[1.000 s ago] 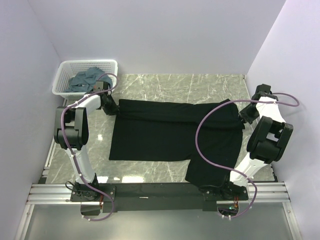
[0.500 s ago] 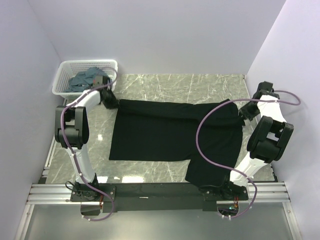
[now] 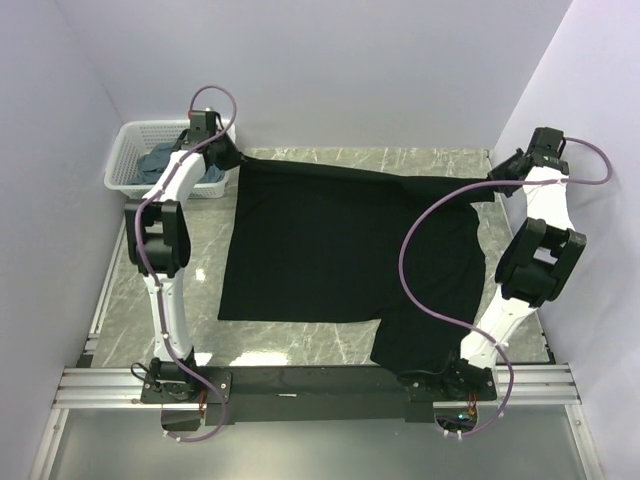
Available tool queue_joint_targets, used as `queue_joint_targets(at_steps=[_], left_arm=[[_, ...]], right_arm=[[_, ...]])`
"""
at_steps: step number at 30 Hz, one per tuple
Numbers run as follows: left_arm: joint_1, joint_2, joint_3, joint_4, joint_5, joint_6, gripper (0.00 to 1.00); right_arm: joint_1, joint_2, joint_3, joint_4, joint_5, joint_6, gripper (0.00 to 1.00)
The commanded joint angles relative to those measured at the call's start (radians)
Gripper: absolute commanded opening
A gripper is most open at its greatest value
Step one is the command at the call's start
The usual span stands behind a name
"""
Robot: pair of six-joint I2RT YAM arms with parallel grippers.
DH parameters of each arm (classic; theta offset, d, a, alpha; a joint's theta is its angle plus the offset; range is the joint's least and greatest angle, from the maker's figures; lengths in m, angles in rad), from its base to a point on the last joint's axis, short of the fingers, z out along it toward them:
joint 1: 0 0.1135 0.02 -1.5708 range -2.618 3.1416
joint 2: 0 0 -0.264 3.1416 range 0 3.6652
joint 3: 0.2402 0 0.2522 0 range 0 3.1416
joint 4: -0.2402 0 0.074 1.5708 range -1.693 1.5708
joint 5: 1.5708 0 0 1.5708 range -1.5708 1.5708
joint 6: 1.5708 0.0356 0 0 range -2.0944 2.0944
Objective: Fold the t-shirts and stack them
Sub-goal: Fold the tshirt
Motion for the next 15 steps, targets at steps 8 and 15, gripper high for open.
queue_joint_targets(at_steps=[8,15], left_arm=[[0.023,0.017,0.007,0.058,-0.008,0.035,0.15],[0.031,0.042,0.093,0.070,0.029,0.051,0.15]], right_arm=[[-0.019,-0.023,0.026,0.066,0.002,-0.043,0.00],[-0.027,0.034,0.115,0.092,-0.040,-0.012,0.00]])
